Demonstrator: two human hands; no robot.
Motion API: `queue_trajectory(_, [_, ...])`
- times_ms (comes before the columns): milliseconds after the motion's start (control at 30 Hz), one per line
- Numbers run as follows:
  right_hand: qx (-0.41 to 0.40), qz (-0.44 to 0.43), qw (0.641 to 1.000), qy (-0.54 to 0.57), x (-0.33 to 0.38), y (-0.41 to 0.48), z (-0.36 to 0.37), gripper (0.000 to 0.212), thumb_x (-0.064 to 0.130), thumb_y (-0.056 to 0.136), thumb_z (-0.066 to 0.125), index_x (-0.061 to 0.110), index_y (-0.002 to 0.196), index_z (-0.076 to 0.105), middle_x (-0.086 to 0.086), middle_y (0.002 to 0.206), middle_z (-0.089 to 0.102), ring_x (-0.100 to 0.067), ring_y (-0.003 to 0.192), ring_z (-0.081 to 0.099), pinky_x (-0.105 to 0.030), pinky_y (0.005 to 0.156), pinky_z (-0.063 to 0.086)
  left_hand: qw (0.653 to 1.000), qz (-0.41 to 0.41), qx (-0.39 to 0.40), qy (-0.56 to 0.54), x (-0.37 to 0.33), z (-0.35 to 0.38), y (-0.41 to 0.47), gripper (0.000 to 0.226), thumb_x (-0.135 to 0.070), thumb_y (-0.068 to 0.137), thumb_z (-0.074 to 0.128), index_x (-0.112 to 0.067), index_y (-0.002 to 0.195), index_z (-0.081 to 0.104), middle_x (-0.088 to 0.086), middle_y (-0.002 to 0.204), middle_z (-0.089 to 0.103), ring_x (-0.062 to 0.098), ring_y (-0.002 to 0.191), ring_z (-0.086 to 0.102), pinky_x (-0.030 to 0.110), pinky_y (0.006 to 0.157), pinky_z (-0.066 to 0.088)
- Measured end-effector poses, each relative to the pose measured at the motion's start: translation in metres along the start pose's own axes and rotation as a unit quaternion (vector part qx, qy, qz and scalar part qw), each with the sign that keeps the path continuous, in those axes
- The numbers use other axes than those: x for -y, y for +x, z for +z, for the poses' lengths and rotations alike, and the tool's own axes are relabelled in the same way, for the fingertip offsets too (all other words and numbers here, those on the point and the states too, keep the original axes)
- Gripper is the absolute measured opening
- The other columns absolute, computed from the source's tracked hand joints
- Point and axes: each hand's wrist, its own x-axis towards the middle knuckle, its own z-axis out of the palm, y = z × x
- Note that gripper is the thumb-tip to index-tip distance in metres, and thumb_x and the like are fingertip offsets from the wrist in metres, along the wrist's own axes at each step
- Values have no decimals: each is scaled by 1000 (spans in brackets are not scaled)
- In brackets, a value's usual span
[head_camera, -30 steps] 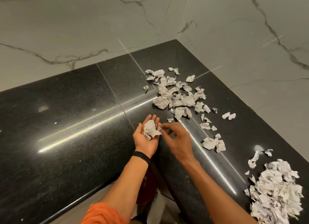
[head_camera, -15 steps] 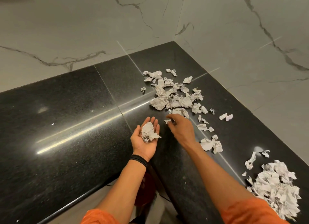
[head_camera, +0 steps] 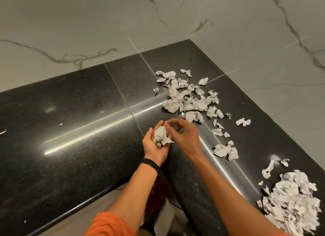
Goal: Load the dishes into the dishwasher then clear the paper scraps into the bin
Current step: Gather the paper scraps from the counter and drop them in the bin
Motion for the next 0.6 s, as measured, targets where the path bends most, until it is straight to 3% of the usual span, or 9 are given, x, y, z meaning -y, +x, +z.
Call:
queue_trajectory(200, [31,-24,999,-23,11,-29,5,20,22,86,79,27,105,78,19,93,70,-3,93,56,-13,79,43,999,-24,20,18,12,6,0,49,-37,107,35,-6,137,59,17,137,63,33,130,57,50,114,40])
queue_trajectory(267, [6,-15,1000,-4,10,-35,3,20,21,86,80,28,104,79,21,91,64,-2,96,57,-17,81,47,999,-30,30,14,13,7,-4,49,-35,107,34,-5,138,58,18,138,62,32,130,57,49,114,40])
queue_trajectory(367, [-59,12,997,57,7,-40,-2,17,23,94,72,30,109,77,13,103,72,-6,107,62,-19,86,50,998,-33,47,1,13,8,-10,47,-32,106,37,-4,135,60,20,138,61,33,124,61,47,112,43])
queue_trajectory(433, [-99,64,983,143,8,-43,-3,19,21,100,63,24,114,75,8,109,75,-9,110,67,-22,90,53,998,-41,56,-5,14,8,-16,45,-31,105,37,-4,130,63,20,135,63,34,118,65,45,107,48])
queue_trajectory(533, [-138,149,945,258,12,-54,5,25,17,105,55,13,122,72,6,114,75,-4,111,68,-18,89,53,996,-50,68,-15,16,5,-29,44,-29,105,37,-2,130,62,22,139,60,35,128,59,45,114,42])
queue_trajectory(600, [-149,199,910,332,12,-64,14,26,20,105,53,13,124,71,5,116,75,-6,113,68,-23,94,54,996,-47,69,-17,16,2,-38,44,-29,105,37,-1,129,62,23,138,61,35,131,56,45,117,38])
